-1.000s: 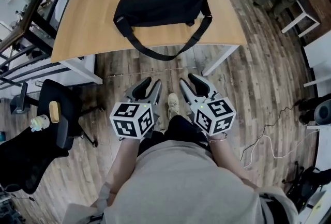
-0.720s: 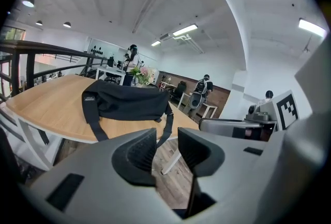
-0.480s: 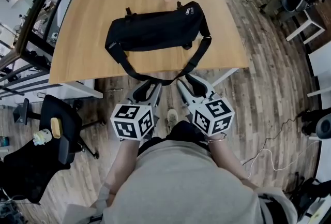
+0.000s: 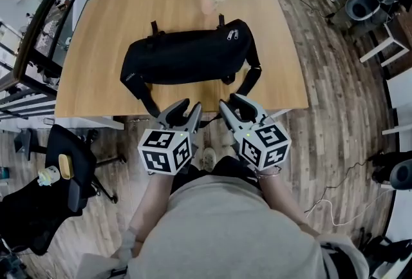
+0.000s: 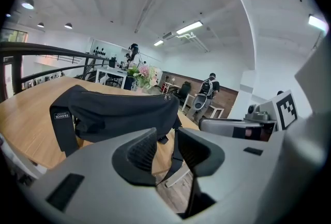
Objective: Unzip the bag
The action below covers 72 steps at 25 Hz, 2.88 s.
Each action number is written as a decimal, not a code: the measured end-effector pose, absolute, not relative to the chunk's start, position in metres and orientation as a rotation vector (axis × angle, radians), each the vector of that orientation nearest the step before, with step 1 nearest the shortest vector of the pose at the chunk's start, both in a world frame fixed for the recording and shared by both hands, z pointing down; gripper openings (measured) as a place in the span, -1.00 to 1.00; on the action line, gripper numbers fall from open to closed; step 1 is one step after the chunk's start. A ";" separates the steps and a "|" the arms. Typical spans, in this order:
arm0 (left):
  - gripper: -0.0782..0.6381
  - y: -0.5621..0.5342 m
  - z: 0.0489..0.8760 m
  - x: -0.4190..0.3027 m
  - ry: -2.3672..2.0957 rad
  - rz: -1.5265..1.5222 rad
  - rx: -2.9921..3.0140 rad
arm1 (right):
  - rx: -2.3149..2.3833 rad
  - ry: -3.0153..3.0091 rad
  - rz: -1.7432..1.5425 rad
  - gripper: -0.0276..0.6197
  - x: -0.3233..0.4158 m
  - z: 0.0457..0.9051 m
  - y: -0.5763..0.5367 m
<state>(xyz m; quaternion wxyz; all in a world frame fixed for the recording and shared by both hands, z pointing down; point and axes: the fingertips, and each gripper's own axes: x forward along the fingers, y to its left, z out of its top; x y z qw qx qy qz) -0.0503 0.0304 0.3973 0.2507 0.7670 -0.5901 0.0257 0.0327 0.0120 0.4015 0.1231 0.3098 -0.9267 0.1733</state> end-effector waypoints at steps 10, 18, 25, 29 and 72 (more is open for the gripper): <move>-0.39 -0.001 0.408 -0.051 -1.602 0.083 2.040 | 0.876 -2.681 0.572 -0.54 0.033 0.413 -0.019; -0.39 -0.033 0.412 -0.039 -1.530 0.111 2.088 | 0.978 -2.643 0.605 -0.54 0.046 0.419 -0.049; -0.39 -0.081 0.397 -0.038 -1.516 0.113 2.185 | 1.090 -2.619 0.600 -0.52 0.057 0.417 -0.086; -0.39 -0.110 0.387 -0.031 -1.476 0.117 2.246 | 1.155 -2.614 0.588 -0.51 0.061 0.411 -0.112; -0.39 -0.208 0.414 0.012 -1.340 0.679 2.574 | 1.298 -2.528 0.725 -0.48 0.060 0.425 -0.211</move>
